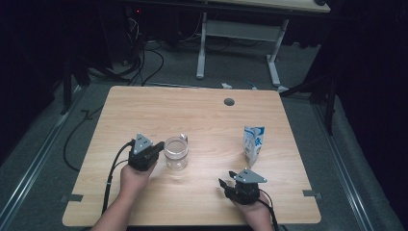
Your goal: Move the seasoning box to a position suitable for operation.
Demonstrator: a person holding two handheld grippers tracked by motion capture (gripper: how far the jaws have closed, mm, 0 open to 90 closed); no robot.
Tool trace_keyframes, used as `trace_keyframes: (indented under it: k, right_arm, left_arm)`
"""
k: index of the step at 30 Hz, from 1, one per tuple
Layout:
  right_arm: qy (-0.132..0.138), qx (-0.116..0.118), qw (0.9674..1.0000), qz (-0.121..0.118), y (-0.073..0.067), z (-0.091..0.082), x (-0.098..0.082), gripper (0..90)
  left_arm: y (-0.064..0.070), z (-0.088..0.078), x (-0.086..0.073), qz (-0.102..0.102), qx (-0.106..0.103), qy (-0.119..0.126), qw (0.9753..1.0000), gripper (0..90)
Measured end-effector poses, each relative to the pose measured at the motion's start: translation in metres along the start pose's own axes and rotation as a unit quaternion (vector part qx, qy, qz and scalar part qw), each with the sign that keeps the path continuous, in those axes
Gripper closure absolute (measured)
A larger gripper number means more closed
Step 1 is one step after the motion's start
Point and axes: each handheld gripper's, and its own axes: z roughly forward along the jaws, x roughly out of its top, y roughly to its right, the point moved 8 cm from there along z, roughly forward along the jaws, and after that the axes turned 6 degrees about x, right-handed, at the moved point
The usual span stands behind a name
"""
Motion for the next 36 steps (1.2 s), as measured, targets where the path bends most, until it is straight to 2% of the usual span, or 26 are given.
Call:
trace_keyframes:
  k: [3, 8, 9, 11, 13, 15, 19, 20, 28, 36]
  right_arm:
    - [0.0, 0.0, 1.0, 0.0, 0.0, 0.0, 0.0, 49.3]
    - [0.002, -0.001, 1.0, -0.001, 0.0, -0.001, 0.001, 49.3]
    - [0.003, -0.001, 1.0, -0.001, 0.0, -0.001, 0.001, 49.3]
    - [0.002, -0.001, 1.0, -0.001, 0.001, -0.001, 0.001, 49.2]
    - [0.002, 0.0, 1.0, 0.001, 0.001, -0.001, 0.0, 49.3]
    - [0.001, -0.001, 1.0, -0.001, 0.001, -0.001, 0.0, 49.3]
    - [0.0, -0.002, 1.0, 0.002, 0.001, -0.001, 0.0, 49.3]
    - [0.002, -0.005, 1.0, -0.001, 0.002, -0.001, 0.0, 49.4]
    - [0.002, -0.004, 1.0, 0.001, 0.003, -0.002, 0.0, 49.3]
    - [0.0, -0.01, 0.9999, 0.004, 0.004, -0.001, -0.001, 49.4]
  left_arm:
    - [0.005, -0.012, -0.007, 0.013, -0.014, -0.011, 0.9998, 90.0]
    - [0.013, -0.026, -0.008, 0.003, -0.024, -0.01, 0.9996, 90.0]
    - [0.016, -0.029, -0.008, 0.016, -0.028, -0.005, 0.9995, 90.0]
    - [0.011, -0.024, -0.007, 0.027, -0.015, -0.003, 0.9995, 90.0]
    - [0.008, -0.02, -0.006, 0.023, -0.008, -0.004, 0.9997, 89.9]
    - [0.001, -0.007, -0.008, 0.029, 0.005, -0.009, 0.9995, 89.9]
    - [0.001, -0.002, -0.013, 0.029, 0.001, -0.016, 0.9994, 90.0]
    - [0.004, -0.004, -0.017, 0.028, -0.007, -0.018, 0.9994, 90.0]
    - [0.008, -0.016, -0.021, 0.029, -0.012, -0.011, 0.9994, 90.0]
    - [0.022, -0.037, -0.03, 0.03, -0.028, -0.008, 0.9991, 90.0]
